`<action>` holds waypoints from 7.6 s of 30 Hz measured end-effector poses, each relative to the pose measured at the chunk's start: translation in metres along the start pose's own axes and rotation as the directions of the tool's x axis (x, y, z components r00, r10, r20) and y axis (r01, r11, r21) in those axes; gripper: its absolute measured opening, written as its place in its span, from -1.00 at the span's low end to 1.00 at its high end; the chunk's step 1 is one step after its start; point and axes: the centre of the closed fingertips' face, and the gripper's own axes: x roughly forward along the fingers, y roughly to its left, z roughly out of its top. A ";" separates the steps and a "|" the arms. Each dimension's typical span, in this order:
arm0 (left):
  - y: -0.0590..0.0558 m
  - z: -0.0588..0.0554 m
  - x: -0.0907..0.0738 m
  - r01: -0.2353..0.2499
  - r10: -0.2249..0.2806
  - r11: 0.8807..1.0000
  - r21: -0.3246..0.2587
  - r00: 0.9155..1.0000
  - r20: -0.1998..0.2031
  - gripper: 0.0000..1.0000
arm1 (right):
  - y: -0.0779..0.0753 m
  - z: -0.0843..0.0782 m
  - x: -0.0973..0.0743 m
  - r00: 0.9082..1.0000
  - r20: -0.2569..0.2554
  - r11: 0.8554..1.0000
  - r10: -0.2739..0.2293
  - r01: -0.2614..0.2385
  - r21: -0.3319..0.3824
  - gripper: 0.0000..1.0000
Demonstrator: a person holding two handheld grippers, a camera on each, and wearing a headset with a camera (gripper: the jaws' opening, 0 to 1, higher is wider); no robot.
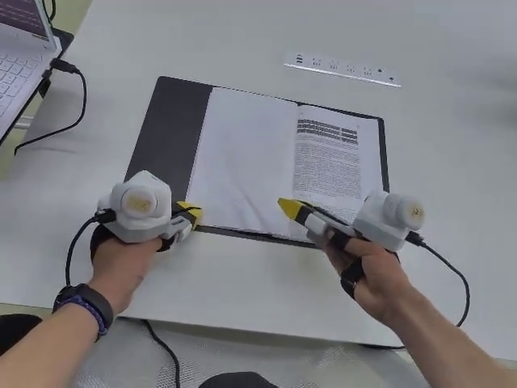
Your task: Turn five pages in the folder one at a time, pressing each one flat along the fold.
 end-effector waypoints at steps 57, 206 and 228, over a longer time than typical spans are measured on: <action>0.003 0.001 0.006 -0.021 0.021 0.998 -0.056 1.000 -0.003 -1.00 | -0.068 0.091 0.079 0.981 0.172 0.991 -0.085 0.066 0.115 -1.00; 0.011 -0.005 0.011 -0.027 0.031 0.998 -0.065 0.998 0.060 -1.00 | -0.023 -0.041 -0.002 0.992 0.121 0.997 -0.025 0.015 0.081 -1.00; 0.008 -0.004 0.013 -0.075 0.077 0.995 -0.071 0.997 0.015 -1.00 | -0.019 -0.054 -0.016 0.994 0.084 0.996 -0.076 0.072 0.056 -1.00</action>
